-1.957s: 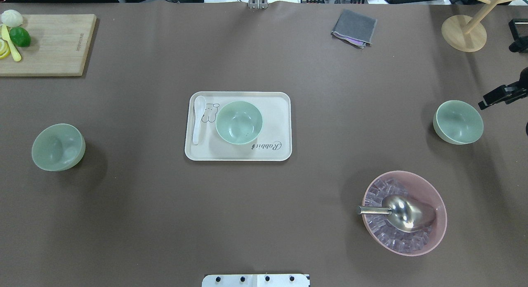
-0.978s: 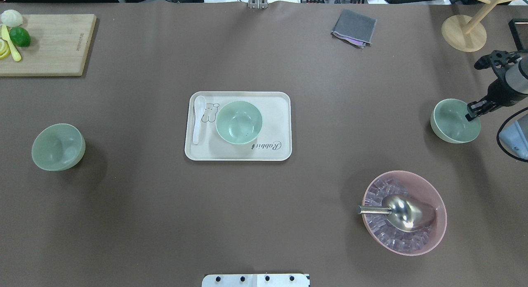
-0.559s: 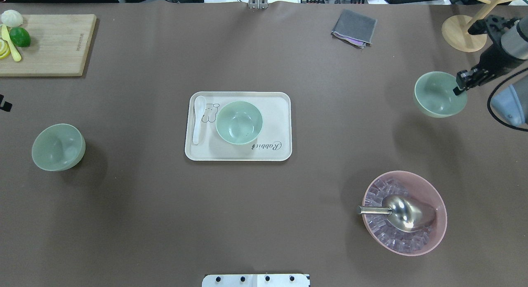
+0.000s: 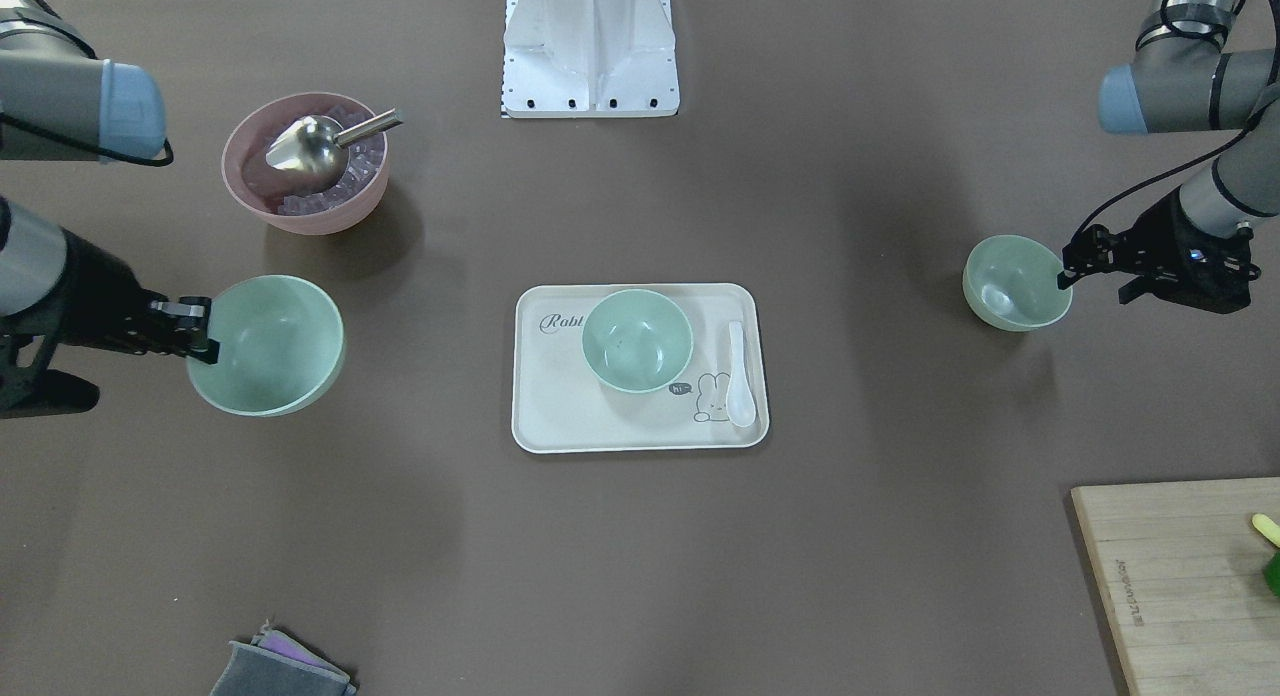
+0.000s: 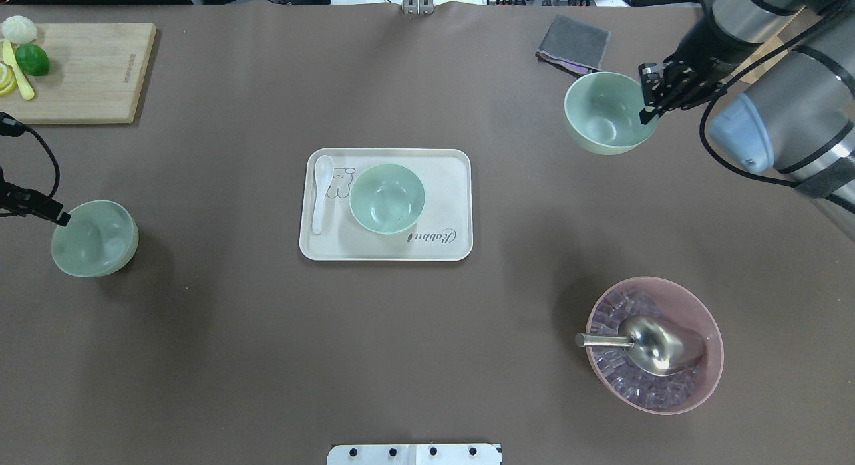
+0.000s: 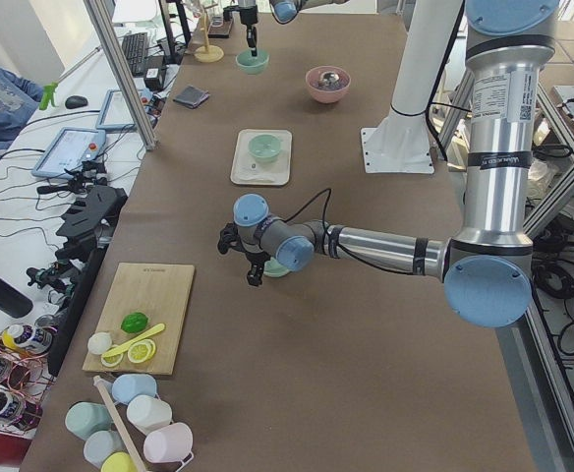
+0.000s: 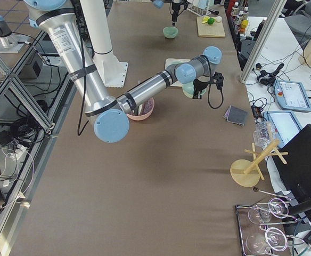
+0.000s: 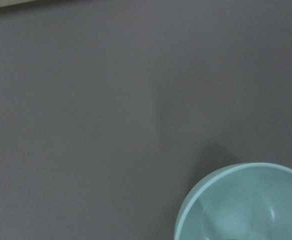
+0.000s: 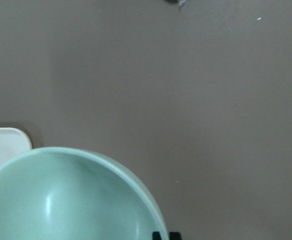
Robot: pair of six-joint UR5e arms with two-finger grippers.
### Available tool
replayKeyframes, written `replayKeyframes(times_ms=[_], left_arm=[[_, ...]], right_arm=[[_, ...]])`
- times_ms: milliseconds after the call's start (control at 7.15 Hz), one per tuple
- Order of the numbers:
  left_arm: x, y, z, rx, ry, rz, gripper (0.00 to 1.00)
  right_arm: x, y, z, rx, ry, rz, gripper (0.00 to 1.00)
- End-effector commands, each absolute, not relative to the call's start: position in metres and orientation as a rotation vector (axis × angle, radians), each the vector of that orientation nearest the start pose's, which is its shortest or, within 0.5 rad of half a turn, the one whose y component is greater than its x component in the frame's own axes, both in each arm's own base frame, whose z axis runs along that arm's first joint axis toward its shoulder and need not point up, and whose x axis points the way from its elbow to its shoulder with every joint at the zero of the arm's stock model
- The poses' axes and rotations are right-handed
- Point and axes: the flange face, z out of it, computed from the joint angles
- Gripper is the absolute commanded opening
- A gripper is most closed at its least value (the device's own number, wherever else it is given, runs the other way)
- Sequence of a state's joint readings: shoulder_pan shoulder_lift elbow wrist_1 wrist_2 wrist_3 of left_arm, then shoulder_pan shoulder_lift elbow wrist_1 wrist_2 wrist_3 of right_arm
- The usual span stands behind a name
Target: Stack green bowls together
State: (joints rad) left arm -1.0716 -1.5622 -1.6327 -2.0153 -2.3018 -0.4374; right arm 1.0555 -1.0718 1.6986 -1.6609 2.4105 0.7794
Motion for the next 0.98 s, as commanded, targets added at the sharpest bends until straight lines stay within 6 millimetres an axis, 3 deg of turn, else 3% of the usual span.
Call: replayKeyframes(times_ms=[0, 140, 280, 419, 559, 699, 839], left_arm=[[0.210, -0.472, 0.589, 0.064, 0.847, 0.249, 0.61], [0.224, -0.469, 0.591, 0.052, 0.833, 0.253, 0.57], [0.226, -0.469, 0.586, 0.054, 0.838, 0.244, 0.16], [0.227, -0.471, 0.586, 0.054, 0.837, 0.249, 0.00], [0.229, -0.472, 0.576, 0.064, 0.851, 0.254, 0.00], [0.233, -0.480, 0.542, 0.111, 0.881, 0.266, 0.00], [0.237, -0.484, 0.493, 0.130, 0.921, 0.221, 0.00]], right_arm=[[-0.314, -0.565, 0.279, -0.115, -0.996, 0.068, 0.00], [-0.342, -0.555, 0.263, -0.106, -1.008, 0.099, 0.00], [-0.367, -0.546, 0.245, -0.105, -1.006, 0.133, 0.00], [-0.382, -0.538, 0.233, -0.119, -1.011, 0.143, 0.00], [-0.405, -0.528, 0.216, -0.102, -1.004, 0.161, 0.00], [-0.432, -0.514, 0.200, -0.090, -1.009, 0.167, 0.00], [-0.459, -0.503, 0.196, -0.100, -1.052, 0.201, 0.00]])
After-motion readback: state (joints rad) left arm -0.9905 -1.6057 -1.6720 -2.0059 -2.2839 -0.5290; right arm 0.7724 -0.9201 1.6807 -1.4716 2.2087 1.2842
